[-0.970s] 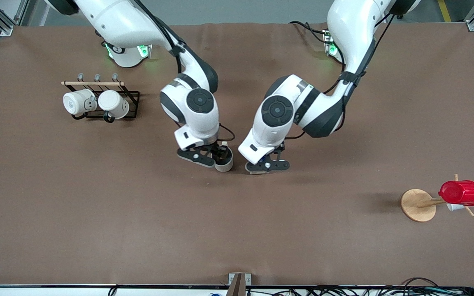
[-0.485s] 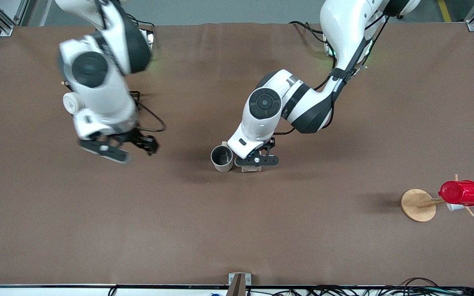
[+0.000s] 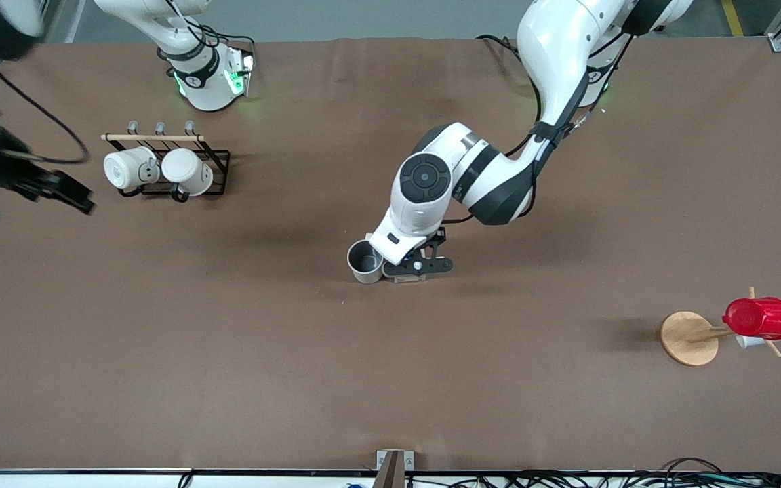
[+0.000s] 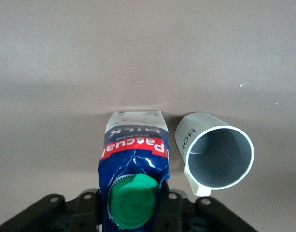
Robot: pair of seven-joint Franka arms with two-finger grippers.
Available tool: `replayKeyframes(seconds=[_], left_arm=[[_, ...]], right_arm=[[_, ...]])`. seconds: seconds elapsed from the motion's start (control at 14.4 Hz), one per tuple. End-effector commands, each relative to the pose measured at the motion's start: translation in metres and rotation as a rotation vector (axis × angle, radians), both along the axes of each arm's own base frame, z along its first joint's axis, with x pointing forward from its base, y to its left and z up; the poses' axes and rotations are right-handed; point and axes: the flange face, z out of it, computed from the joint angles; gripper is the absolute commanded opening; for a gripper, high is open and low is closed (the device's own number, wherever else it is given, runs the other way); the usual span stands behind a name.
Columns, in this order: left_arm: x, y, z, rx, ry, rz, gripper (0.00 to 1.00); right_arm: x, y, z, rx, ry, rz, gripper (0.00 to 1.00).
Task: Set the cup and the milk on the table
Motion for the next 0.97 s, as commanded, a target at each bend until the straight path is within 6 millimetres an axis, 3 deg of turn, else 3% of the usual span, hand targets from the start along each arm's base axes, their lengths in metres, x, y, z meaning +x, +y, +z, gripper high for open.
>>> replayKeyframes(seconds=[0.0,0.07,0.14,0.21,0.42,0.55,0.62,0.76,0.9], left_arm=[[0.000,-0.007,-0.001,0.002,-0.010,0.009,1.00],[0.002,-0.004,0.002,0.012,-0.015,0.009,1.00],[0.006,0.002,0.017,0.010,-0.032,0.010,1.00],[0.009,0.010,0.046,0.003,-0.065,0.011,1.00],[0.045,0.090,0.140,0.051,-0.170,0.073,1.00],[0.038,0.127,0.196,0.099,-0.199,0.096,1.00],[0.042,0.166,0.223,0.143,-0.212,0.107,1.00],[0.047,0.223,0.258,0.164,-0.200,-0.010,1.00],[0.050,0.273,0.278,0.179,-0.173,-0.076,1.00]], right_arm=[[0.000,-0.030,0.036,0.024,-0.030,0.104,1.00],[0.004,-0.040,0.032,0.028,-0.009,0.100,1.00],[0.004,-0.038,0.031,0.030,-0.003,0.092,1.00],[0.005,-0.030,0.030,0.031,-0.003,0.098,1.00],[0.005,-0.008,0.029,0.034,0.009,0.062,1.00],[0.006,-0.007,0.029,0.036,0.008,0.068,1.00],[0.006,-0.007,0.029,0.035,0.006,0.069,1.00],[0.006,-0.008,0.029,0.035,0.006,0.073,1.00],[0.005,-0.010,0.029,0.035,0.007,0.073,1.00]])
